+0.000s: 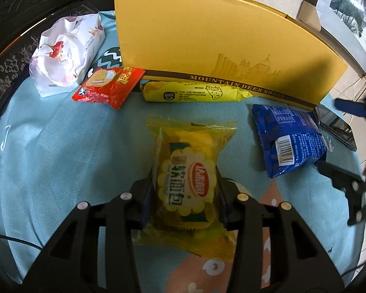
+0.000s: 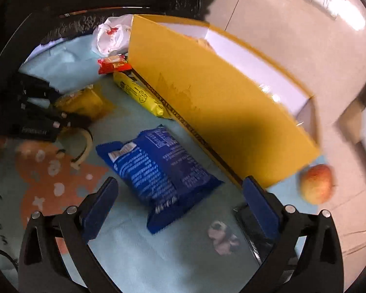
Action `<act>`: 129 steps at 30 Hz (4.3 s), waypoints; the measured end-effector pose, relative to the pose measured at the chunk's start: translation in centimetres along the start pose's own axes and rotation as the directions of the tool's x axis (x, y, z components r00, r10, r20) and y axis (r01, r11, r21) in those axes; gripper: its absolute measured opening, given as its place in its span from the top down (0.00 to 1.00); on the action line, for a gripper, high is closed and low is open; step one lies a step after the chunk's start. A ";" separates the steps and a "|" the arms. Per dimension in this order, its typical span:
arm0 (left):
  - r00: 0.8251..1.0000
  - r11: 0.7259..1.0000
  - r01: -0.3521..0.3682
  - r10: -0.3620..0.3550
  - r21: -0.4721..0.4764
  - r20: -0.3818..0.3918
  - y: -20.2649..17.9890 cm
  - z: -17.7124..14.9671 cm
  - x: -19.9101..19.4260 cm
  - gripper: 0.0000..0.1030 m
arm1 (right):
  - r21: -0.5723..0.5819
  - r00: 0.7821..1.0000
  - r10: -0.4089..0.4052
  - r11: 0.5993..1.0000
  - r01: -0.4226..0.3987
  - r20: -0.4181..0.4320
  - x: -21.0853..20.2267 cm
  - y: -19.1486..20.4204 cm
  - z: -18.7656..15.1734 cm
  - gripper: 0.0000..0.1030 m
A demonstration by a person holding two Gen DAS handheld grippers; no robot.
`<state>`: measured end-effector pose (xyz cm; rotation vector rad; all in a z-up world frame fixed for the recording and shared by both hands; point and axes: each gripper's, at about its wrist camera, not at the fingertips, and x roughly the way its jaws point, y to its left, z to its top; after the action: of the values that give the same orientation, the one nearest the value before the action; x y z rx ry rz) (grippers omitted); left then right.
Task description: Organize snacks
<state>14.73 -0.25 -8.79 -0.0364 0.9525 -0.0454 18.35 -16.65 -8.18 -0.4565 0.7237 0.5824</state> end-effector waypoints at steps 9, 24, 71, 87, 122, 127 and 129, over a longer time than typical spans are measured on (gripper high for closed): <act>1.000 0.999 -0.013 0.013 0.033 -0.002 -0.4 0.0 0.1 0.57 | 0.089 0.989 0.133 0.988 -0.127 -0.062 3.6 0.5 -0.3 0.22; 0.998 0.998 0.055 -0.054 -0.016 0.021 0.9 -0.6 -2.9 0.63 | 0.266 0.979 0.150 0.947 -0.182 0.136 -6.7 3.4 -1.9 0.45; 0.978 0.983 -0.118 0.140 -0.141 0.153 7.5 9.4 -4.9 0.02 | 0.654 0.899 -0.199 0.747 -0.118 0.390 -9.7 -2.9 -0.7 0.02; 0.965 0.880 -0.224 0.261 -0.418 0.031 9.2 9.6 2.4 0.02 | 0.601 0.923 -0.133 0.790 -0.122 0.362 -7.1 -1.5 -0.1 0.02; 0.955 0.810 -0.290 0.217 -0.510 -0.200 13.9 10.7 5.9 0.02 | 0.030 0.989 0.109 0.993 -0.112 0.104 4.7 6.8 8.9 0.31; 0.947 0.797 -0.318 0.238 -0.513 -0.216 14.3 11.7 7.5 0.02 | 0.068 0.987 0.134 0.988 -0.140 0.086 7.2 5.6 9.9 0.39; 0.947 0.797 -0.319 0.242 -0.514 -0.212 14.3 11.9 7.8 0.02 | 0.106 0.988 0.132 0.985 -0.140 0.074 7.5 4.8 10.2 0.49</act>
<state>29.33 13.72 -8.98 -0.4234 1.0752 0.5118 24.74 -4.68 -7.71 -0.2847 0.7232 0.6791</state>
